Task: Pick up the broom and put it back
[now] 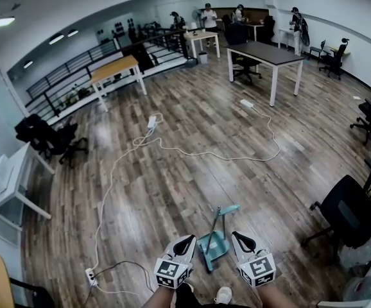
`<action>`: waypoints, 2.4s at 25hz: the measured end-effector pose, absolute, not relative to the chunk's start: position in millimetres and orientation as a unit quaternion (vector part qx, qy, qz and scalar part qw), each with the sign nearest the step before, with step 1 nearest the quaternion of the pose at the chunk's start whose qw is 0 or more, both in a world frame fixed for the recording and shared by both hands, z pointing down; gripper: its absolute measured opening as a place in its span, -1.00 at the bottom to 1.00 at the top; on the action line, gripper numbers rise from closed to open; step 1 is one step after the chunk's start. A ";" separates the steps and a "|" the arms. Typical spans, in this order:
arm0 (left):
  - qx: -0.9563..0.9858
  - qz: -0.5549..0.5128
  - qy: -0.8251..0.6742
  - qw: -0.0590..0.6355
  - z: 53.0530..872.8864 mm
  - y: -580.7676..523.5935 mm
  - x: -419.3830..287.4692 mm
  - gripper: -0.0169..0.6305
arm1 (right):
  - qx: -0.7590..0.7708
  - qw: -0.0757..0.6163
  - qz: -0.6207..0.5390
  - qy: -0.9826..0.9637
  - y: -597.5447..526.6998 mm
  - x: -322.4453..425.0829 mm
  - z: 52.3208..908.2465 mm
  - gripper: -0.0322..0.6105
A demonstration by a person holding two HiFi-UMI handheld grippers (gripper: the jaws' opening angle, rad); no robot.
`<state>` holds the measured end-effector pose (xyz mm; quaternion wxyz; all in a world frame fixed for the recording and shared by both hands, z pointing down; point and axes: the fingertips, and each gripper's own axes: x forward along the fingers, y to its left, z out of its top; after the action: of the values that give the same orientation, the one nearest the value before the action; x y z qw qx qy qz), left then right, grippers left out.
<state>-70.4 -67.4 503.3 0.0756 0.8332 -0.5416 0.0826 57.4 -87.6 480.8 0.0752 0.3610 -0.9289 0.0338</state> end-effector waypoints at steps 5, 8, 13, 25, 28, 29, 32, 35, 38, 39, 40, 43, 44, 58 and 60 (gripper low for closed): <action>0.833 0.089 -0.539 0.091 523.2 -82.4 -77.1 -0.89 | 0.361 0.091 0.043 -0.927 -94.0 47.7 499.1 -0.89; 0.836 0.087 -0.534 0.095 531.8 -92.0 -79.3 -0.89 | 0.367 0.098 0.045 -0.924 -100.0 45.0 508.1 -0.89; 0.838 0.092 -0.528 0.102 547.0 -115.3 -83.7 -0.89 | 0.379 0.103 0.053 -0.918 -118.9 41.7 520.5 -0.89; 0.854 0.128 -0.484 0.145 617.4 -154.6 -65.4 -0.79 | 0.404 0.144 0.104 -0.897 -137.5 42.8 584.4 -0.89; 0.859 0.148 -0.465 0.154 641.6 -163.3 -62.1 -0.72 | 0.408 0.151 0.116 -0.893 -141.9 39.5 600.1 -0.89; 0.861 0.153 -0.461 0.153 648.5 -166.1 -60.8 -0.69 | 0.409 0.154 0.119 -0.892 -142.5 39.3 604.6 -0.89; 0.864 0.164 -0.449 0.157 662.4 -174.4 -53.1 -0.58 | 0.411 0.162 0.125 -0.888 -143.9 40.6 616.2 -0.89; 0.865 0.170 -0.447 0.148 674.6 -184.4 -49.5 -0.55 | 0.413 0.167 0.130 -0.886 -145.9 41.5 626.7 -0.89; 0.864 0.173 -0.449 0.146 685.7 -194.8 -47.3 -0.47 | 0.412 0.171 0.135 -0.884 -148.5 41.7 637.6 -0.89; 0.864 0.174 -0.449 0.147 689.1 -198.5 -46.7 -0.41 | 0.412 0.172 0.137 -0.884 -149.5 40.9 640.0 -0.89; 0.864 0.175 -0.448 0.149 692.3 -201.9 -46.0 -0.38 | 0.411 0.173 0.137 -0.884 -150.3 40.0 641.7 -0.89; 0.866 0.173 -0.443 0.154 700.9 -210.7 -42.0 -0.33 | 0.413 0.173 0.136 -0.884 -152.9 38.8 644.9 -0.89; 0.867 0.173 -0.441 0.156 703.8 -213.4 -40.4 -0.31 | 0.414 0.173 0.136 -0.883 -153.7 38.8 646.2 -0.89; 0.880 0.165 -0.416 0.157 722.6 -241.1 -18.8 -0.27 | 0.408 0.185 0.155 -0.881 -151.4 40.8 670.3 -0.89; 0.882 0.163 -0.415 0.154 720.6 -244.8 -15.1 -0.27 | 0.406 0.187 0.158 -0.881 -149.4 40.8 672.8 -0.89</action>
<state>-15.1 -244.8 720.6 0.1536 0.8819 -0.4146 0.1635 40.8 -149.4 672.8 0.1871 0.4058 -0.8805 0.1579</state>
